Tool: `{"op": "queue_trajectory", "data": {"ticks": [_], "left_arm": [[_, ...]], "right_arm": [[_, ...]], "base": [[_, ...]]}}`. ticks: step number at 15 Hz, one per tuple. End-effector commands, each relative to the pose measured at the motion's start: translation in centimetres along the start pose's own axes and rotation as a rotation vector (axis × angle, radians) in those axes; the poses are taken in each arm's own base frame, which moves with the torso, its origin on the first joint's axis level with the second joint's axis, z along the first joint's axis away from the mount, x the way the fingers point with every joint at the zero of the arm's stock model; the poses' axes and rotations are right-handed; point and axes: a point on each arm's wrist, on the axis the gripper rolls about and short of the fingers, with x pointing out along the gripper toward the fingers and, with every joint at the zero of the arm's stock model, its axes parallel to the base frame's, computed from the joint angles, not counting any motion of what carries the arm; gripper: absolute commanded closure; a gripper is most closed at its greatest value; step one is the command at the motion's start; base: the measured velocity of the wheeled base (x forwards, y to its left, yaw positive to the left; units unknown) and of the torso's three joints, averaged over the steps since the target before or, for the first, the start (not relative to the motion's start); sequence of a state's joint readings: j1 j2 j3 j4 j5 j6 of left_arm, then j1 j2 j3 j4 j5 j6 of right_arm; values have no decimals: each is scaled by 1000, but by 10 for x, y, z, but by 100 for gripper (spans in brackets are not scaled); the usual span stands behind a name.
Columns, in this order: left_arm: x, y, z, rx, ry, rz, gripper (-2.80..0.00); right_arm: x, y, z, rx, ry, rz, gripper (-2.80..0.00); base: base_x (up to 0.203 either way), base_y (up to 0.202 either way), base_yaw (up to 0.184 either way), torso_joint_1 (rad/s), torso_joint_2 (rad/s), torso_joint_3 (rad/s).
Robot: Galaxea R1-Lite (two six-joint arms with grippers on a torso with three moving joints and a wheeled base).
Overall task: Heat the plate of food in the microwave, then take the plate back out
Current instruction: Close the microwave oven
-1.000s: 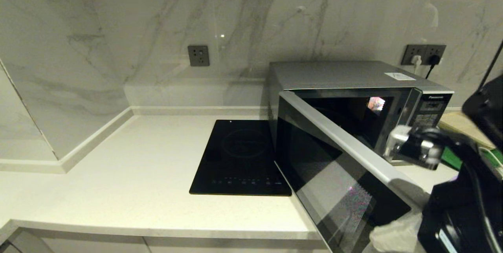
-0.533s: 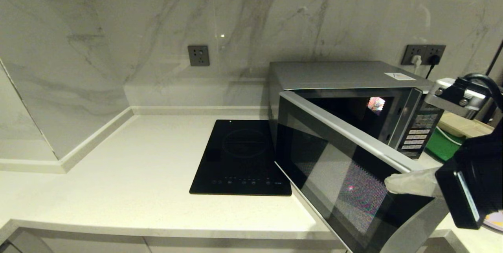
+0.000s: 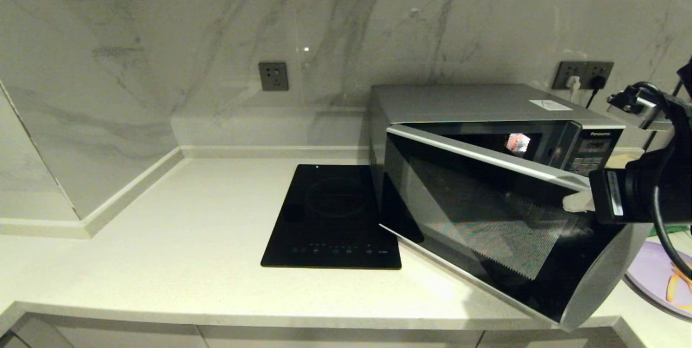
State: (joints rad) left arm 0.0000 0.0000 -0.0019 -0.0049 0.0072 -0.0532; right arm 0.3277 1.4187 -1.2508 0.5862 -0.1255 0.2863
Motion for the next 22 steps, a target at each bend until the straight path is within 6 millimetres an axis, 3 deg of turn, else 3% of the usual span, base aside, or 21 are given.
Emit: {"op": "queue_trajectory", "data": {"ticks": [1,5,10,17,22], "left_arm": [[0,0,0,-1,-1,1,0],[0,0,0,-1,-1,0,0],[0,0,0,-1,-1,0,0],[0,0,0,-1,-1,0,0],[0,0,0,-1,-1,0,0]], "right_arm": [[18,-15,8,107,-5,-62,0],[44,-31,37,283,-193,-114,0],[82,-70,62,428,-238,-236,0],[112,-118,74,518,-250,-247,0],[139,-127,85,516,-289,-179,0]], "base": [[0,0,0,0,0,0],[0,0,0,0,0,0],[0,0,0,0,0,0],[0,0,0,0,0,0],[0,0,0,0,0,0]]}}
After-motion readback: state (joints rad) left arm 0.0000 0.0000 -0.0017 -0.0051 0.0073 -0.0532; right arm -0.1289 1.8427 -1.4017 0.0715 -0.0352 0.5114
